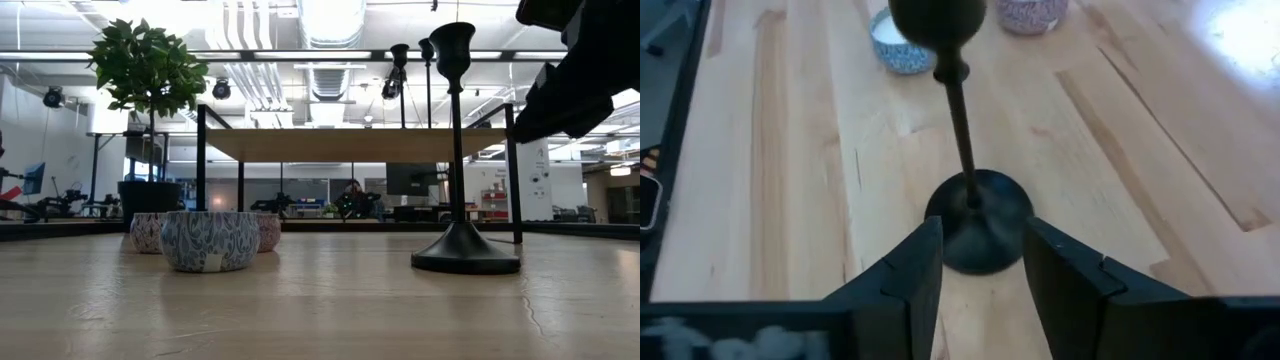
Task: Pick & Place candle stick holders
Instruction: Put the black candle holder on the shelf
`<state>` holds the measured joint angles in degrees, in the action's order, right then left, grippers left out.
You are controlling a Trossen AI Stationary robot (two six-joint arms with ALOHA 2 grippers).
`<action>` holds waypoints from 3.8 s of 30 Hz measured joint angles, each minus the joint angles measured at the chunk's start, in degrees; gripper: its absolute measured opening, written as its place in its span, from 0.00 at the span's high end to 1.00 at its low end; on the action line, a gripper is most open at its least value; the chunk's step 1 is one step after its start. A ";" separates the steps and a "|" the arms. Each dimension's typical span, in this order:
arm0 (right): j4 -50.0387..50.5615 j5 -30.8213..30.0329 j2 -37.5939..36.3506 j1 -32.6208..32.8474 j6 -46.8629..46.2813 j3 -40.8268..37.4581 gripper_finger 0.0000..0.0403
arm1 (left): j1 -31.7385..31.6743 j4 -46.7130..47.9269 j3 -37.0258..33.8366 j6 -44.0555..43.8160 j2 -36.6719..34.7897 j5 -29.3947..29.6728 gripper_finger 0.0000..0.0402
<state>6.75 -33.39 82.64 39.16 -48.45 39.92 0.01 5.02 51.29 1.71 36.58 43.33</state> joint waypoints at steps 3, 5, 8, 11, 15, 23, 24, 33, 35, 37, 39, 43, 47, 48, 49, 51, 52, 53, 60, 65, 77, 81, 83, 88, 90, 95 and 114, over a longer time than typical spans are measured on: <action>-1.84 -1.10 1.46 -0.02 0.97 0.00 0.66 | 0.00 0.00 0.00 -0.02 0.00 0.01 0.63; -3.28 -1.70 2.34 -0.02 1.95 0.02 0.67 | 0.00 0.00 0.01 -0.01 0.00 0.00 0.63; -5.71 -2.84 3.99 -0.04 2.67 0.02 0.69 | 0.00 0.02 0.01 -0.01 0.00 0.00 0.63; -8.48 -3.39 5.60 -0.04 3.25 0.02 0.70 | 0.00 0.02 0.00 -0.02 0.00 0.00 0.63; -11.70 -5.61 7.50 -0.04 4.17 0.02 0.72 | 0.00 0.13 0.00 -0.02 0.00 0.00 0.63; -13.52 -8.81 8.11 -0.46 5.66 0.04 0.76 | 0.00 0.13 0.02 0.00 0.00 0.00 0.63; -13.54 -8.82 8.04 -0.60 5.76 0.04 0.76 | 0.00 0.13 0.02 0.00 0.00 0.00 0.63; -16.00 -8.81 8.32 -1.90 8.22 0.04 0.80 | 0.00 0.15 0.00 0.00 0.00 0.00 0.63; -16.69 -8.78 8.32 -2.09 8.58 0.04 0.80 | 0.02 0.15 0.00 -0.02 0.00 0.00 0.63; -17.08 -8.75 8.32 -2.28 8.62 0.04 0.79 | 0.02 0.15 0.00 -0.01 0.00 0.00 0.63; -17.61 -8.57 8.46 -2.32 8.75 0.04 0.78 | 0.02 0.15 0.00 -0.02 0.00 0.00 0.63; -19.13 -8.37 8.60 -2.32 9.51 0.04 0.78 | 0.02 0.15 0.00 0.00 0.02 0.00 0.63; -19.22 -8.18 8.60 -2.32 9.51 0.04 0.80 | 0.02 0.15 0.01 -0.02 0.00 0.01 0.63; -19.22 -8.18 8.60 -2.32 9.51 0.04 0.81 | 0.02 0.15 0.01 -0.01 0.00 0.00 0.63; -19.22 -8.18 8.60 -2.32 9.51 0.04 0.83 | 0.02 0.15 0.00 -0.02 0.01 0.01 0.63; -19.22 -8.18 8.60 -2.32 9.51 0.04 0.86 | 0.02 0.15 0.00 -0.02 0.00 0.00 0.63; -19.22 -8.18 8.60 -2.32 9.51 0.04 0.87 | 0.02 0.15 0.01 -0.01 0.00 0.00 0.63; -19.22 -8.15 8.60 -2.32 9.51 0.04 0.89 | 0.02 0.15 0.00 -0.02 0.02 0.00 0.63; -19.35 -8.24 8.60 -2.36 9.69 0.04 0.96 | 0.02 0.15 0.00 0.00 0.01 0.00 0.63; -19.33 -8.26 8.60 -2.36 9.65 0.04 0.96 | 0.02 0.15 0.00 0.00 0.02 0.00 0.63; -19.39 -8.39 6.55 -2.34 9.51 0.04 0.97 | 0.02 0.15 0.00 -0.02 0.00 0.00 0.63; -19.39 -8.63 3.38 -2.46 10.37 0.04 0.97 | 0.00 0.15 0.02 0.00 0.01 0.00 0.63; -19.22 -9.02 1.19 -2.47 11.88 0.04 0.97 | 0.00 0.15 0.02 0.00 0.00 0.00 0.63; -18.14 -9.07 -5.35 -3.47 15.44 0.04 0.97 | 0.00 0.14 0.01 -0.01 0.01 0.00 0.63; -16.91 -9.05 -8.40 -4.15 16.57 0.07 0.97 | 0.00 0.15 0.01 -0.02 0.00 0.00 0.63; -13.46 -8.86 -16.69 -6.09 20.71 0.07 0.97 | 0.02 0.15 0.02 -0.02 0.00 0.02 0.63; 24.62 -7.18 -29.38 -18.90 30.10 16.89 0.97 | 0.00 0.15 0.01 -0.02 0.00 0.00 0.63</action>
<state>31.37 -40.56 53.26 20.26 -18.35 56.81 0.01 5.17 51.29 1.70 36.58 43.33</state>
